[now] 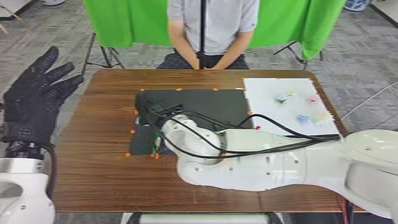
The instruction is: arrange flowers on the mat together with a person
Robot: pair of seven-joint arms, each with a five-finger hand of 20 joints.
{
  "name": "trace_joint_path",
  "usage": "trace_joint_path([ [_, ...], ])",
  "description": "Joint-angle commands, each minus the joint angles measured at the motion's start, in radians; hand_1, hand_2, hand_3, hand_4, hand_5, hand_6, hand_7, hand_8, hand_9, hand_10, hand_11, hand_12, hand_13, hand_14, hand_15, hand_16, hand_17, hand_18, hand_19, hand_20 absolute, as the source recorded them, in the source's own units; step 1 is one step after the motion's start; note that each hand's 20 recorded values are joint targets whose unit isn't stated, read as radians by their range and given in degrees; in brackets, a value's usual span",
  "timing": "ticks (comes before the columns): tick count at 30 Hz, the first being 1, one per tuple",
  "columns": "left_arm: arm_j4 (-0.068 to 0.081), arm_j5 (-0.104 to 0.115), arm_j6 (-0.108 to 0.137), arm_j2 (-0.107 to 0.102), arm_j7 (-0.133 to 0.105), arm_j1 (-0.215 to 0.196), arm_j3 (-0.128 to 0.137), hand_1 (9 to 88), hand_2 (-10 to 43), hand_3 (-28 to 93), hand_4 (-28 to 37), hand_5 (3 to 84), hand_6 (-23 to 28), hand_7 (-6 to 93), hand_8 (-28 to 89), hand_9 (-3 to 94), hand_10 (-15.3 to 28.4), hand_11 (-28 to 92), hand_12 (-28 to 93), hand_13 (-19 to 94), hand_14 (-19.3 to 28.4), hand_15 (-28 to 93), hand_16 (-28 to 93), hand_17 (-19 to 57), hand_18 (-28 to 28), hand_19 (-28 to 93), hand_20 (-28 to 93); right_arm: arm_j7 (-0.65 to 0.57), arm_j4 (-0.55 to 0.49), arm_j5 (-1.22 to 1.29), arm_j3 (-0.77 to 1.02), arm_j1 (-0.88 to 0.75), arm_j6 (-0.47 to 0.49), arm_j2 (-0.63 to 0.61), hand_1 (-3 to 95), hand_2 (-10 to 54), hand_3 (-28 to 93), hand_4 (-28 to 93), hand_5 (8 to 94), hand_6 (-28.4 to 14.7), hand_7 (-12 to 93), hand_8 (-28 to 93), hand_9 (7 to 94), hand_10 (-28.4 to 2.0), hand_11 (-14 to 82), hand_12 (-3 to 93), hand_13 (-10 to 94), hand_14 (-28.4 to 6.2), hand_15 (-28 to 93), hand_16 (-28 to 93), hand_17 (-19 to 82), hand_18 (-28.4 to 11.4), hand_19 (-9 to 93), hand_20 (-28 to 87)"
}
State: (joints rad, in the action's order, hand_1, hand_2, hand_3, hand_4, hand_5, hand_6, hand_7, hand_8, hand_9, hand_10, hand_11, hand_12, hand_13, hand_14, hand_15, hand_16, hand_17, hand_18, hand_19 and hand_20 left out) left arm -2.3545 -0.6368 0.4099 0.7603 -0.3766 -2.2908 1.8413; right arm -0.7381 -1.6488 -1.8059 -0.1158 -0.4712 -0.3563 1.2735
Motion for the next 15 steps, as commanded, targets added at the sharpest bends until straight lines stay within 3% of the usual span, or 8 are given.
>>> trace_joint_path([
  [1,0.009,-0.016,-0.033,0.001,0.015,-0.012,-0.012,19.7,8.5,74,-25.6,29.5,4.8,9.4,-8,28.0,15.0,17,12,20,21.9,43,-5,-9.6,19.7,40,15,-0.026,0.05,0.003,-0.052,0.016,0.041,0.042,60.0,-9.5,66,-28,74.0,2.5,41,-3,90.3,-4.4,15.3,38.8,85,-1.5,54,22,38,-15.4,82,-1],
  [7,0.012,-0.019,-0.046,0.004,0.023,-0.015,-0.013,19.7,8.2,74,-25.6,29.5,4.7,9.4,-8,27.8,14.7,18,12,19,21.1,42,-5,-9.6,19.4,39,15,-0.042,0.066,0.001,-0.067,0.018,0.071,0.052,58.4,-9.5,64,-28,72.3,3.0,36,-4,89.4,-4.7,15.2,38.9,84,-1.5,55,21,37,-15.6,81,1],
  [15,0.017,-0.032,-0.066,0.012,0.054,0.002,-0.025,20.1,8.0,74,-26.0,29.7,4.7,10.1,-8,28.1,14.6,19,12,20,21.1,43,-5,-9.5,19.1,39,16,-0.048,0.065,0.005,-0.071,0.014,0.08,0.057,56.0,-9.5,59,-28,69.9,2.4,32,-4,87.2,-5.7,16.1,37.5,83,-2.0,55,21,36,-16.2,81,2],
])
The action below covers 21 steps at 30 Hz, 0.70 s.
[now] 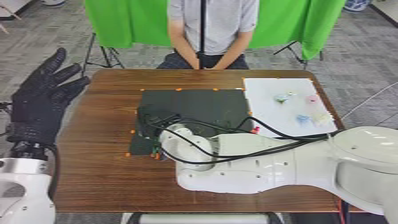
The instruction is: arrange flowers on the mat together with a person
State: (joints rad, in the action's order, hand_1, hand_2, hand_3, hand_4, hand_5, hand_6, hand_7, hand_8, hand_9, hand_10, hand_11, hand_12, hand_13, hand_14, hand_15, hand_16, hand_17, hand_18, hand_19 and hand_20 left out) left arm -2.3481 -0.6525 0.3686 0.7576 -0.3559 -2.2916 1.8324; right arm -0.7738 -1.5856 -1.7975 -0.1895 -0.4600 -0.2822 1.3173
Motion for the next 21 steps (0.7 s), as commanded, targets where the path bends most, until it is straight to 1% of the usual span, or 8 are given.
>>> trace_joint_path([
  [1,0.012,-0.019,-0.027,0.016,0.037,0.005,-0.017,20.1,8.0,74,-26.0,29.8,4.7,10.2,-8,28.3,14.7,19,12,20,21.1,44,-5,-9.5,19.1,39,16,-0.023,0.0,-0.005,-0.005,0.009,-0.004,0.015,55.7,-9.5,58,-28,69.5,2.2,32,-4,86.4,-5.9,18.2,36.0,83,-2.1,56,20,36,-16.3,80,3],
  [4,0.012,-0.025,-0.032,0.019,0.048,0.009,-0.017,20.1,8.0,74,-25.9,29.9,4.7,10.4,-8,28.4,14.7,19,12,20,21.3,44,-5,-9.5,19.1,39,16,-0.033,-0.001,-0.012,-0.012,0.018,-0.009,0.019,53.7,-9.5,58,-28,68.0,1.5,31,-4,84.5,-6.8,23.0,32.4,83,-2.5,56,20,36,-16.4,80,3],
  [8,0.015,-0.026,-0.037,0.021,0.054,0.016,-0.021,20.3,7.9,74,-25.8,30.0,4.8,10.4,-8,28.7,14.8,19,12,20,21.5,44,-5,-9.4,19.1,39,16,-0.046,-0.004,-0.014,-0.024,0.036,-0.031,0.021,51.1,-9.5,61,-28,66.4,1.2,29,-4,83.0,-7.3,25.9,30.6,82,-2.7,56,20,36,-16.8,80,4],
  [11,0.014,-0.025,-0.035,0.02,0.052,0.01,-0.021,20.6,7.5,74,-25.7,30.3,4.9,10.7,-8,29.5,15.1,20,12,21,21.8,45,-5,-9.4,19.0,39,16,-0.052,-0.008,-0.005,-0.025,0.045,-0.038,0.023,50.3,-9.5,61,-28,65.7,0.8,27,-5,82.2,-7.7,27.2,29.6,82,-3.0,57,20,36,-16.9,80,4],
  [12,0.014,-0.028,-0.038,0.025,0.06,0.01,-0.021,20.6,7.5,74,-25.7,30.4,4.9,10.7,-8,29.6,15.2,20,12,21,21.9,45,-5,-9.4,19.0,39,16,-0.057,-0.01,-0.012,-0.021,0.041,-0.036,0.022,49.9,-9.5,62,-28,65.6,0.9,26,-6,81.9,-7.8,27.8,29.2,82,-3.0,57,20,36,-17.0,80,4],
  [13,0.013,-0.026,-0.035,0.023,0.056,0.008,-0.021,20.6,7.4,74,-25.7,30.5,4.9,10.7,-9,29.7,15.2,20,12,21,21.9,45,-5,-9.4,19.0,39,16,-0.059,-0.011,-0.014,-0.028,0.048,-0.044,0.022,49.1,-9.5,62,-28,65.5,0.9,26,-9,81.5,-8.0,28.8,28.2,82,-3.1,57,20,36,-17.1,80,4],
  [17,0.005,-0.025,-0.025,0.026,0.052,-0.015,-0.007,20.7,7.3,74,-25.5,30.5,4.9,10.8,-9,29.7,15.2,20,12,21,21.9,45,-5,-9.4,18.9,39,16,-0.048,-0.031,-0.017,-0.011,0.049,-0.045,0.01,47.7,-9.5,64,-28,65.2,1.0,25,-14,80.6,-8.5,30.7,26.7,82,-3.5,57,19,36,-17.3,80,4],
  [21,-0.01,-0.021,-0.011,0.033,0.044,-0.054,0.014,20.9,7.1,75,-25.5,30.6,4.8,10.9,-9,29.9,15.0,20,13,21,21.6,45,-5,-9.3,18.7,39,16,-0.035,-0.064,-0.029,0.027,0.039,-0.036,-0.014,46.1,-9.5,65,-28,64.3,0.7,25,-15,79.9,-9.2,32.1,25.3,81,-3.8,57,19,35,-17.8,80,5],
])
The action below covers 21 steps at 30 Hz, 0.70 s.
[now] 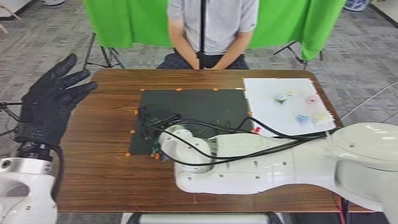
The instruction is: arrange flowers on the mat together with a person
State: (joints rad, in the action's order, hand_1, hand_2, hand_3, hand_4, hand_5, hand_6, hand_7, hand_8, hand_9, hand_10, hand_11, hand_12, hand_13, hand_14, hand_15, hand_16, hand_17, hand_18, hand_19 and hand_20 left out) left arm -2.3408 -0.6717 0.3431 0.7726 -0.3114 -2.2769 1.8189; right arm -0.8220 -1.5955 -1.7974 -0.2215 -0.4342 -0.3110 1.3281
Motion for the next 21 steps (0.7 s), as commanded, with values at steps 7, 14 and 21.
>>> trace_joint_path([
  [7,-0.045,0.02,0.049,0.036,-0.035,-0.169,0.079,20.8,6.8,75,-25.6,30.5,4.5,11.0,-9,29.4,14.8,19,12,21,21.3,44,-6,-9.3,18.6,39,16,0.057,-0.154,-0.026,0.194,-0.054,0.033,-0.128,43.3,-9.5,68,-28,62.1,-0.1,23,-15,75.0,-12.1,34.4,19.7,77,-6.2,57,19,33,-19.2,78,4],
  [14,-0.049,0.046,0.072,0.053,-0.068,-0.232,0.086,20.6,7.0,75,-25.5,30.3,4.5,10.7,-9,29.1,14.9,19,12,20,21.4,44,-6,-9.3,18.6,39,16,0.172,-0.308,0.116,0.542,-0.321,0.124,-0.292,38.1,-9.5,69,-28,57.8,-1.7,22,-14,66.0,-15.6,26.6,16.6,66,-11.2,54,15,27,-22.9,73,4],
  [21,-0.048,0.058,0.074,0.077,-0.067,-0.28,0.098,20.5,7.2,74,-25.4,30.0,4.5,10.3,-8,28.8,14.8,19,12,20,21.3,43,-5,-9.4,18.7,39,16,0.324,-0.417,0.299,0.892,-0.629,0.106,-0.403,33.6,-7.2,70,-26,54.6,-2.3,20,-14,60.5,-16.9,21.1,15.7,59,-14.0,52,12,22,-24.0,68,4],
])
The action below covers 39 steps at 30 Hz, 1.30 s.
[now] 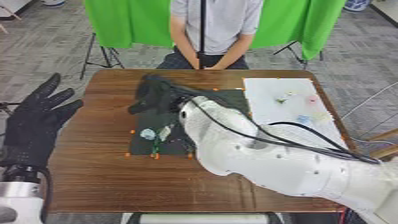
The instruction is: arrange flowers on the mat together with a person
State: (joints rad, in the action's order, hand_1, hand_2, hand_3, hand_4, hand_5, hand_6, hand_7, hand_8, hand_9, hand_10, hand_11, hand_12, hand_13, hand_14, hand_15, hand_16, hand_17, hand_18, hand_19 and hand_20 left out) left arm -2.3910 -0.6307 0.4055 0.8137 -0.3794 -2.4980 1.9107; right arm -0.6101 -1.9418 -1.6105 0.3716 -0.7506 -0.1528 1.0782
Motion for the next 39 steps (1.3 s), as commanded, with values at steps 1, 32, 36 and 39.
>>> trace_joint_path([
  [1,0.004,0.019,0.011,0.037,0.001,-0.061,0.007,20.5,7.3,74,-25.5,30.0,4.5,10.4,-8,28.8,14.8,18,12,20,21.3,43,-5,-9.4,18.7,39,16,0.14,-0.081,0.139,0.331,-0.347,-0.079,-0.169,33.6,-6.6,72,-25,53.3,-2.4,19,-14,59.3,-17.1,20.4,15.6,58,-14.2,51,12,21,-23.7,67,5],
  [32,0.019,0.083,0.044,-0.008,-0.067,-0.105,-0.037,19.8,7.4,74,-25.8,29.9,4.4,9.7,-8,28.8,14.8,18,12,20,21.3,41,-4,-11.0,17.1,35,15,0.565,-0.152,0.84,0.941,-0.982,-0.127,-0.248,26.0,-2.6,74,-25,45.7,-2.2,17,-12,48.4,-18.4,15.5,16.3,44,-17.8,45,12,13,-24.6,55,15],
  [36,0.019,0.079,0.045,-0.003,-0.057,-0.102,-0.038,19.8,7.4,74,-25.8,29.9,4.4,9.7,-8,28.8,14.8,18,12,20,21.3,42,-4,-10.9,17.2,35,15,0.553,-0.15,0.828,0.939,-0.985,-0.143,-0.245,25.9,-2.4,74,-25,45.6,-2.2,17,-12,48.6,-18.4,15.8,16.5,44,-17.9,45,12,13,-24.6,55,15],
  [39,0.019,0.074,0.041,0.0,-0.053,-0.098,-0.039,19.9,7.4,74,-25.8,29.9,4.4,9.8,-8,28.8,14.9,18,12,20,21.3,42,-4,-10.9,17.2,35,15,0.553,-0.151,0.84,0.942,-0.987,-0.146,-0.244,25.8,-2.2,73,-25,45.7,-2.2,17,-12,48.9,-18.5,16.3,16.6,45,-17.7,46,12,13,-24.6,54,15],
])
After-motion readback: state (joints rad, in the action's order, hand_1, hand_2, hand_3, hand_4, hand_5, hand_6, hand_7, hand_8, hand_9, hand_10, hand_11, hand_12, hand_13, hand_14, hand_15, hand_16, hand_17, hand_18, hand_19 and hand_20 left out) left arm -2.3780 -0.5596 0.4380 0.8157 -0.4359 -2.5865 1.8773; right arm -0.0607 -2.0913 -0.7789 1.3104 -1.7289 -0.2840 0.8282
